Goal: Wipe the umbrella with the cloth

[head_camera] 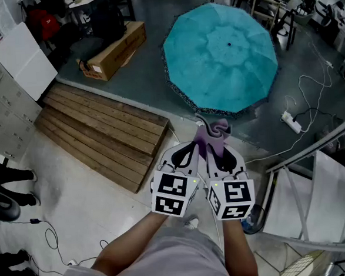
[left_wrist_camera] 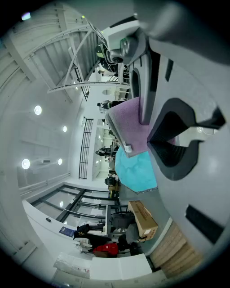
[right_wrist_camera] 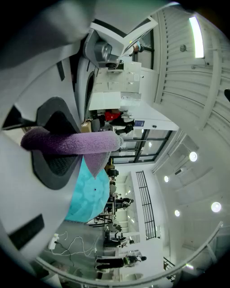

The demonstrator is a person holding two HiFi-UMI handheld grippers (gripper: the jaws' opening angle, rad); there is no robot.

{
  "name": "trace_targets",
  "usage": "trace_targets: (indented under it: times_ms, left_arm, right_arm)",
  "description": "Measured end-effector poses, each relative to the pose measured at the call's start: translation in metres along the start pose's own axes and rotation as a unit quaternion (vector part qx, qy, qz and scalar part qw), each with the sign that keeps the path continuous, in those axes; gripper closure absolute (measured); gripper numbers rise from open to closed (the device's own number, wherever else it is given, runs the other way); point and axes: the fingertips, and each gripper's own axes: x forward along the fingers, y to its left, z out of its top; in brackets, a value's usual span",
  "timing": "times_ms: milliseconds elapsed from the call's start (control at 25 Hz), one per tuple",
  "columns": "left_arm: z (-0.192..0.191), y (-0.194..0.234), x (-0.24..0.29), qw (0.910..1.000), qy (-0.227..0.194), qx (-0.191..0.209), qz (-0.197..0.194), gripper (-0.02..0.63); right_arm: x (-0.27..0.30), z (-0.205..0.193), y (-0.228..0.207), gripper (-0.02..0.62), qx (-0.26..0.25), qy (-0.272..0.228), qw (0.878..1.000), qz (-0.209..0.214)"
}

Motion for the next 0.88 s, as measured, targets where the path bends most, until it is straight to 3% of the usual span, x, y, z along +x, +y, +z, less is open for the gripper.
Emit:
trace_targets:
  times_ms: [440,880]
  left_arm:
    - [-0.001,-0.020,0.035,0.9998,0.015,0.004,0.009,0.601]
    - [0.003,0.002,0.076,0.9995,0.024,-0.003,0.020,0.601]
  right_arm:
    - [0.002,-0.008,-0.042,0.518,0.019,0.005,1.000,0.013]
    - [0.039,-0.008,-0.069,0.518,0.025,0.011,0.999,0.020]
